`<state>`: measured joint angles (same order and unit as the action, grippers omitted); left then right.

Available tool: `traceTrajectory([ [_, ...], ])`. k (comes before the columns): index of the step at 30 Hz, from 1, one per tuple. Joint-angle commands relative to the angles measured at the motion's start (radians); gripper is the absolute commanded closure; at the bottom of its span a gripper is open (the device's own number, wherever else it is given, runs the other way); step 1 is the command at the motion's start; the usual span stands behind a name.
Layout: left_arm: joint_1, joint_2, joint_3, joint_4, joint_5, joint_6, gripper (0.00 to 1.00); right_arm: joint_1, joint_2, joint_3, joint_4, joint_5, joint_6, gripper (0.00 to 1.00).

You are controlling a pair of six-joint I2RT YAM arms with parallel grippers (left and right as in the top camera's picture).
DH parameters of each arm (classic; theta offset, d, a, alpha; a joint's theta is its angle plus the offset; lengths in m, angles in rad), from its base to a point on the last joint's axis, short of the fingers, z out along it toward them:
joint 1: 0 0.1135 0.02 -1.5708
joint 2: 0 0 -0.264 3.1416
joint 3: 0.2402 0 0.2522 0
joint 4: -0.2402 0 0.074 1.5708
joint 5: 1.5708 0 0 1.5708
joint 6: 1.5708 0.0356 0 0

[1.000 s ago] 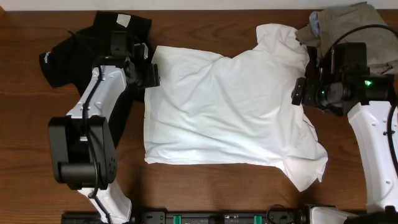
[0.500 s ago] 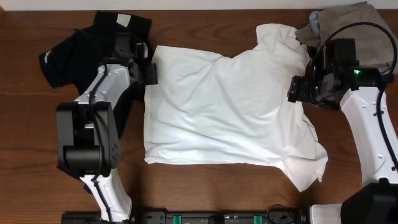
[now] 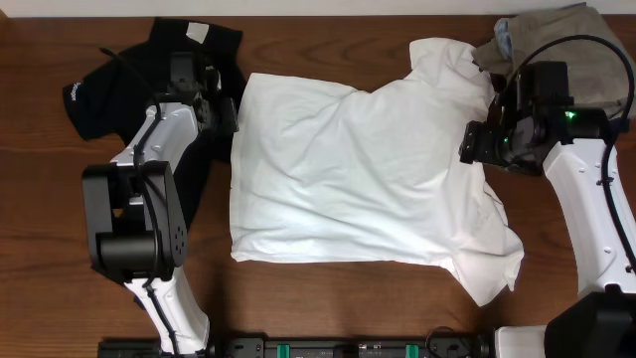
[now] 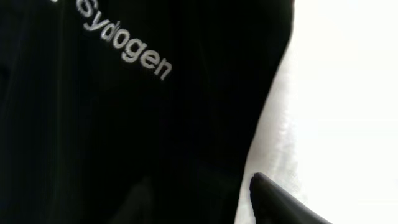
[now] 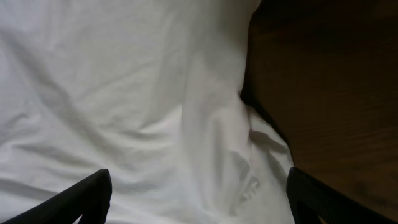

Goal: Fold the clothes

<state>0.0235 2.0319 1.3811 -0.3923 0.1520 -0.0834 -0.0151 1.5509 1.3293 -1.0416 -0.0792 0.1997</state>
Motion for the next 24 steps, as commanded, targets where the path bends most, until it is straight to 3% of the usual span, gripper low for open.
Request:
traceTrajectory([
  [1, 0.002, 0.056, 0.016, 0.002, -0.015, -0.001, 0.66, 0.01, 0.005, 0.016, -0.002, -0.008, -0.014, 0.12],
  [9, 0.04, 0.093, 0.016, 0.016, -0.042, -0.005, 0.81, 0.01, 0.005, 0.016, -0.008, -0.008, -0.014, 0.13],
  [15, 0.111, 0.112, 0.016, 0.06, -0.173, -0.008, 0.81, 0.01, 0.005, 0.016, -0.009, -0.008, -0.014, 0.13],
  [24, 0.256, 0.119, 0.016, 0.164, -0.183, -0.008, 0.81, 0.01, 0.005, 0.016, -0.011, -0.008, -0.014, 0.13],
])
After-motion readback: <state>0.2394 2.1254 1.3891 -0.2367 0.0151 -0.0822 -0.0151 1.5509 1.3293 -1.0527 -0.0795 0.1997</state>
